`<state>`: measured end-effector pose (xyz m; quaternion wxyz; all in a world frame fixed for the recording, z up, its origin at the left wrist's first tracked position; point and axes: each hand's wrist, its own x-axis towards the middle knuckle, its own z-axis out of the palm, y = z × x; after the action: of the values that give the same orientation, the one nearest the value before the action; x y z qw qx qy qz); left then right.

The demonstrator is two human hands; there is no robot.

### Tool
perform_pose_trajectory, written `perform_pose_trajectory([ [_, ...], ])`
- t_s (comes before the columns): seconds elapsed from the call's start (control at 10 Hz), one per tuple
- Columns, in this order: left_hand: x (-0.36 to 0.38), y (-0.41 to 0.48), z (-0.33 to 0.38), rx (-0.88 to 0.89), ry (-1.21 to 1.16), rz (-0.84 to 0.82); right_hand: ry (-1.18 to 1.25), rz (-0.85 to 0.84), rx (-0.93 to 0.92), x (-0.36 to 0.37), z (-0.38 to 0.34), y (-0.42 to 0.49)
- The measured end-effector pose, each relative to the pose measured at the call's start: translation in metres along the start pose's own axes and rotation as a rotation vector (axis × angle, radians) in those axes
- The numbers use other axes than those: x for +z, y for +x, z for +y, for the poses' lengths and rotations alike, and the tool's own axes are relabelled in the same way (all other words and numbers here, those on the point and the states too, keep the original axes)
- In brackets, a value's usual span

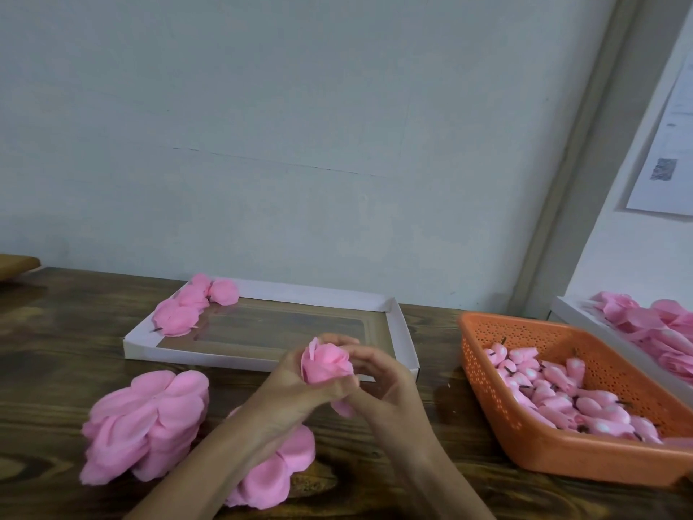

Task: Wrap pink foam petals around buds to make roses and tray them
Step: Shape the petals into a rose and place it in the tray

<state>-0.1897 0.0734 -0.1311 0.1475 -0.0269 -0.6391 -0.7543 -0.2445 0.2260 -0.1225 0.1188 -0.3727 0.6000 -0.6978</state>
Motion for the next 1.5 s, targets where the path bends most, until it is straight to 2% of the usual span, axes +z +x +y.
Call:
perform_pose_trajectory([
  [0.2,0.005,0.0,-0.001,0.038,-0.021,0.046,-0.094,0.07,-0.127,-0.003,0.003,0.001],
  [0.3,0.007,0.003,0.006,-0.001,-0.14,0.098,-0.017,0.166,-0.032,-0.004,-0.001,0.0],
  [0.4,0.006,0.004,0.004,0.016,-0.178,0.227,0.089,0.169,0.163,-0.005,-0.005,-0.001],
  [0.5,0.003,0.001,0.0,0.059,-0.182,0.278,0.112,0.1,0.188,-0.002,-0.005,-0.002],
  [0.7,0.002,0.004,0.005,0.064,-0.409,0.16,0.028,0.126,0.043,0.002,-0.003,-0.004],
  [0.8,0.012,-0.002,0.005,0.03,-0.319,0.215,-0.055,0.152,-0.036,0.003,-0.002,-0.005],
  [1.0,0.017,0.0,0.001,0.03,-0.37,0.187,-0.109,0.163,-0.102,0.005,0.001,-0.005],
  [1.1,0.016,-0.001,0.001,0.014,-0.31,0.164,-0.147,0.167,-0.136,0.005,0.003,-0.005],
  [1.2,0.013,-0.002,0.001,0.03,-0.236,0.07,-0.187,0.172,-0.181,0.008,0.003,-0.007],
  [1.3,0.007,-0.003,0.001,0.047,-0.164,0.009,-0.433,0.185,-0.266,0.007,0.004,-0.007],
  [1.4,0.002,-0.002,0.005,0.088,-0.106,0.041,-0.519,0.105,-0.285,0.004,0.001,-0.007],
  [1.5,-0.002,-0.004,0.009,0.107,0.019,0.113,-0.492,0.121,-0.317,0.003,-0.001,-0.008],
])
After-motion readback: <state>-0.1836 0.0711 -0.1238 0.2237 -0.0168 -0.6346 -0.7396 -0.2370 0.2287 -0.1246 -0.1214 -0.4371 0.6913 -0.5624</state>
